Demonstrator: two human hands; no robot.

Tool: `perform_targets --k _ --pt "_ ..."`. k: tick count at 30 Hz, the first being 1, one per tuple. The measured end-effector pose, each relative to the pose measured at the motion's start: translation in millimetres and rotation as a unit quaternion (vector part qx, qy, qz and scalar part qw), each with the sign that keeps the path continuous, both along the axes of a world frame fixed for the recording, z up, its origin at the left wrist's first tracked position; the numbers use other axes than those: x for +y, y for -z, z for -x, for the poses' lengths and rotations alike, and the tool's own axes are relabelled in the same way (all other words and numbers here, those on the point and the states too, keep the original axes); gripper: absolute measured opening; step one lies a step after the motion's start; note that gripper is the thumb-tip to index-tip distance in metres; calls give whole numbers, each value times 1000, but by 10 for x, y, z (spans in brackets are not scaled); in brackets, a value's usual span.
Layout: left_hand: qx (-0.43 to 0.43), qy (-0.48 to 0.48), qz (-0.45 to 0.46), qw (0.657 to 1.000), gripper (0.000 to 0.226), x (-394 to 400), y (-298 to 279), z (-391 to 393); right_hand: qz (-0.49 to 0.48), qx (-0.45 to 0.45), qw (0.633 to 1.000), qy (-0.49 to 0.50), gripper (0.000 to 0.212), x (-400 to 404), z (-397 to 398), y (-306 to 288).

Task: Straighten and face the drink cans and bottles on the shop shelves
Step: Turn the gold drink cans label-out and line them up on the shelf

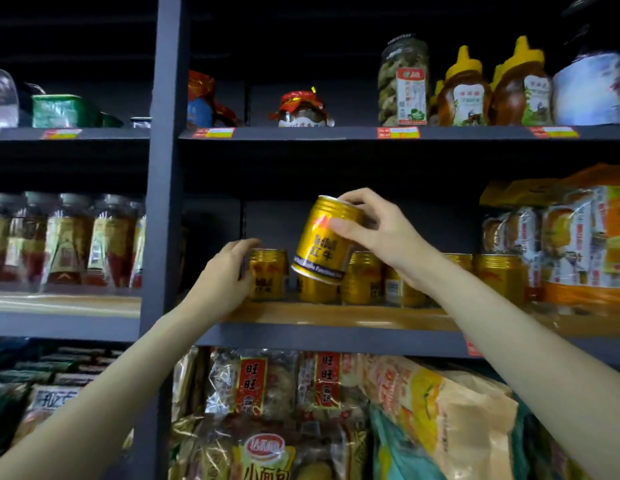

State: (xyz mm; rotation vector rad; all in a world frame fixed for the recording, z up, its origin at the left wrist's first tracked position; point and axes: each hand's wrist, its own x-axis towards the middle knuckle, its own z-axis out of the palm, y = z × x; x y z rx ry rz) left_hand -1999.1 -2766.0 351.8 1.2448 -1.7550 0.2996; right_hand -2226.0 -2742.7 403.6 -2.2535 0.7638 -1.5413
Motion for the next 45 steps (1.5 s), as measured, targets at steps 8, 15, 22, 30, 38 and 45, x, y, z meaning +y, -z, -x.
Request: perform_targets --k 8,15,22,30,38,45 --pt "41 48 -52 997 63 101 126 -257 13 106 992 60 30 -328 -726 33" --pt "32 68 -131 988 75 3 -76 -248 71 153 964 205 40 -497 -955 38" --pt "7 36 -134 990 83 -181 -138 -166 113 334 901 254 45 -557 -985 15" --pt "-65 36 -69 995 81 -279 -212 -40 91 355 892 265 48 -454 -420 -183" --pt "-169 -34 -201 964 75 -481 -509 -39 -15 424 864 271 55 -530 -350 -153" --pt "-150 -34 -196 969 72 -573 -438 -89 -14 413 871 267 54 -520 -338 -111"
